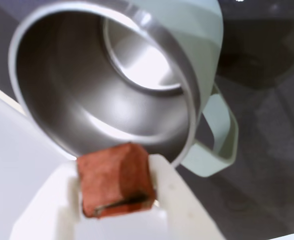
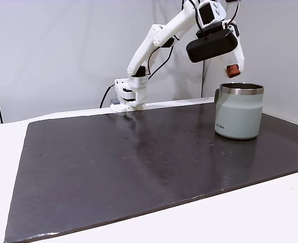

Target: Grasp a cube and put it in the cup.

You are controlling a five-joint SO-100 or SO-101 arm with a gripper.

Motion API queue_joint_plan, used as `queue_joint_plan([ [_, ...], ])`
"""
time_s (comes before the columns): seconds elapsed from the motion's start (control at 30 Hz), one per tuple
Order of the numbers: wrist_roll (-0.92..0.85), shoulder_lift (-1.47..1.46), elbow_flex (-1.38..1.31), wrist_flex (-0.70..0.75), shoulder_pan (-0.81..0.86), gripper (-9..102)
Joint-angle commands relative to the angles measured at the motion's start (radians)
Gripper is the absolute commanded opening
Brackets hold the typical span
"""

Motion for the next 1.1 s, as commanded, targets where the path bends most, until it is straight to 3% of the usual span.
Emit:
queue_joint_plan([
  [0.0, 0.006, 0.009, -0.057, -0.014, 0.014, 2],
  [0.13, 0.011, 0.008, -0.064, -0.006, 0.017, 18],
  [0.27, 0.029, 0.017, -0.064, 0.005, 0.021, 24],
  [1.07, 0.037, 0.155, 0.058, 0.005, 0.032, 23],
])
